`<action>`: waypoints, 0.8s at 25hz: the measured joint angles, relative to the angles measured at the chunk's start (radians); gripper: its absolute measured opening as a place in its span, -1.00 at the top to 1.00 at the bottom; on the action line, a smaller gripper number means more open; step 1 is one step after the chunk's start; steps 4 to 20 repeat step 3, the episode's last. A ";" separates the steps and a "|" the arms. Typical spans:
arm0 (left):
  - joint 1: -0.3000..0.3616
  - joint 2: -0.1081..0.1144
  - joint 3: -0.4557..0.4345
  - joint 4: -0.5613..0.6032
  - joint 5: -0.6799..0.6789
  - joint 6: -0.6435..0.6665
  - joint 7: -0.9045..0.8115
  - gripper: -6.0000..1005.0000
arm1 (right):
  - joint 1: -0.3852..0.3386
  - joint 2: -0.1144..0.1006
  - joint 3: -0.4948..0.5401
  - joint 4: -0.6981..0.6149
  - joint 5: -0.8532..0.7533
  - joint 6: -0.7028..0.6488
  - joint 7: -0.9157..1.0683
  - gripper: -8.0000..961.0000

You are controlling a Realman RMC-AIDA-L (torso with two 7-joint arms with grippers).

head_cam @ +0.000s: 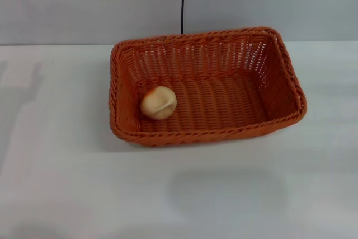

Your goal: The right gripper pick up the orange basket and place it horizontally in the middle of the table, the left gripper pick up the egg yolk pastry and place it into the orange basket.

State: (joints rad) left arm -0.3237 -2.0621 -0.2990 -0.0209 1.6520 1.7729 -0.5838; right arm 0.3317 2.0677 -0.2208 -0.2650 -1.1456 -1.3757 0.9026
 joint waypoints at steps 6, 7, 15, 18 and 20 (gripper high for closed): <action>-0.007 0.001 -0.016 0.004 0.000 -0.008 0.000 -0.70 | 0.002 0.001 0.000 0.000 0.020 0.000 0.002 -0.07; -0.007 0.001 -0.016 0.004 0.000 -0.008 0.000 -0.70 | 0.002 0.001 0.000 0.000 0.020 0.000 0.002 -0.07; -0.007 0.001 -0.016 0.004 0.000 -0.008 0.000 -0.70 | 0.002 0.001 0.000 0.000 0.020 0.000 0.002 -0.07; -0.007 0.001 -0.016 0.004 0.000 -0.008 0.000 -0.70 | 0.002 0.001 0.000 0.000 0.020 0.000 0.002 -0.07; -0.007 0.001 -0.016 0.004 0.000 -0.008 0.000 -0.70 | 0.002 0.001 0.000 0.000 0.020 0.000 0.002 -0.07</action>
